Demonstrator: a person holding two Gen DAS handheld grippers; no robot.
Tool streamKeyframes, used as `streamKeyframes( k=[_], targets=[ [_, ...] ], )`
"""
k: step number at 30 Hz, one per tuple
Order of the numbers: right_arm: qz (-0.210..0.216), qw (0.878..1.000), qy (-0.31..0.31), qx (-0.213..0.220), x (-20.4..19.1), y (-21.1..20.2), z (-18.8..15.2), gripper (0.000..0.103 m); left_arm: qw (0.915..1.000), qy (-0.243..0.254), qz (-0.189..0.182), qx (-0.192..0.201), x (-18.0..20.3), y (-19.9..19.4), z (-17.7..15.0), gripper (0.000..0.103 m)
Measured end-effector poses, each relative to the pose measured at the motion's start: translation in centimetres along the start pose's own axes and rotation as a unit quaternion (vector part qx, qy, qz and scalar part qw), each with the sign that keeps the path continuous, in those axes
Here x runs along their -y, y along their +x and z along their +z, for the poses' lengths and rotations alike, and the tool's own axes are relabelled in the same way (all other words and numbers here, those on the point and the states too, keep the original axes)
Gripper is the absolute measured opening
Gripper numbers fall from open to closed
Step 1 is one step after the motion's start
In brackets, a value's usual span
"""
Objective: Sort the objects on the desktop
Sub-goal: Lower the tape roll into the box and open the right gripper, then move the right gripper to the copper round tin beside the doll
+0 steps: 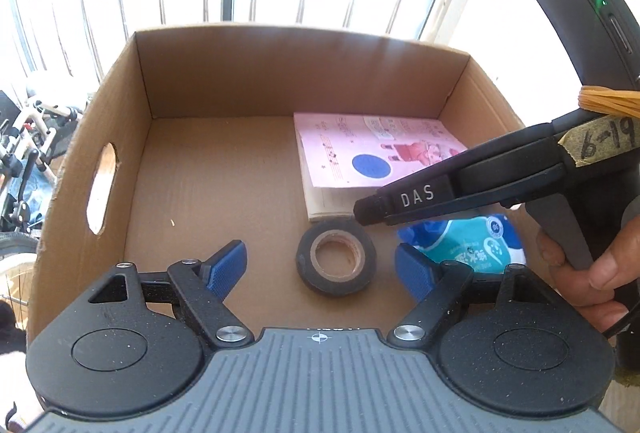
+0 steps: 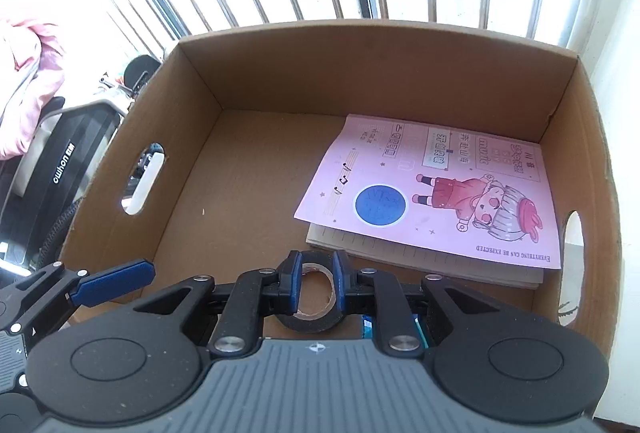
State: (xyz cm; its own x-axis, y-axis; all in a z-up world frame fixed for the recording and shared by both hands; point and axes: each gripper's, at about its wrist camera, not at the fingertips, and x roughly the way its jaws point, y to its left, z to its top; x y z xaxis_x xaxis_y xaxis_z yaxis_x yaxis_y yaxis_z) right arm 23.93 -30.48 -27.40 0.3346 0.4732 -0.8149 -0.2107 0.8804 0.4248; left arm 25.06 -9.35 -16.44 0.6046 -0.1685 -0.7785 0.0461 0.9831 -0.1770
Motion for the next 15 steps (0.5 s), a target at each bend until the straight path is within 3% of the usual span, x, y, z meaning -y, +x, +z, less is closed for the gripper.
streamKeyframes(
  k=[4, 7, 10, 12, 15],
  targets=[
    [0.034, 0.999, 0.010, 0.034, -0.6, -2.0, 0.9, 0.025, 0.9982, -0.013, 0.000, 0.059, 0.0, -4.3, -1.6, 0.084],
    [0.053, 0.998, 0.007, 0.044, -1.5, -3.9, -0.9, 0.033, 0.9970, -0.020, 0.004, 0.075, -0.1, -7.2, -3.4, 0.084],
    [0.083, 0.996, 0.015, 0.034, -2.2, -5.3, -3.6, 0.035, 0.9978, -0.023, 0.014, 0.061, -0.4, -9.2, -5.6, 0.085],
    [0.094, 0.995, 0.019, 0.019, -2.7, -5.8, -5.1, 0.048, 0.9986, -0.024, 0.020, 0.042, -0.7, -10.0, -7.0, 0.086],
    [0.113, 0.993, 0.031, -0.019, -3.6, -5.0, -7.5, 0.051, 0.9994, -0.024, 0.027, -0.001, -1.3, -10.0, -9.2, 0.087]
  ],
)
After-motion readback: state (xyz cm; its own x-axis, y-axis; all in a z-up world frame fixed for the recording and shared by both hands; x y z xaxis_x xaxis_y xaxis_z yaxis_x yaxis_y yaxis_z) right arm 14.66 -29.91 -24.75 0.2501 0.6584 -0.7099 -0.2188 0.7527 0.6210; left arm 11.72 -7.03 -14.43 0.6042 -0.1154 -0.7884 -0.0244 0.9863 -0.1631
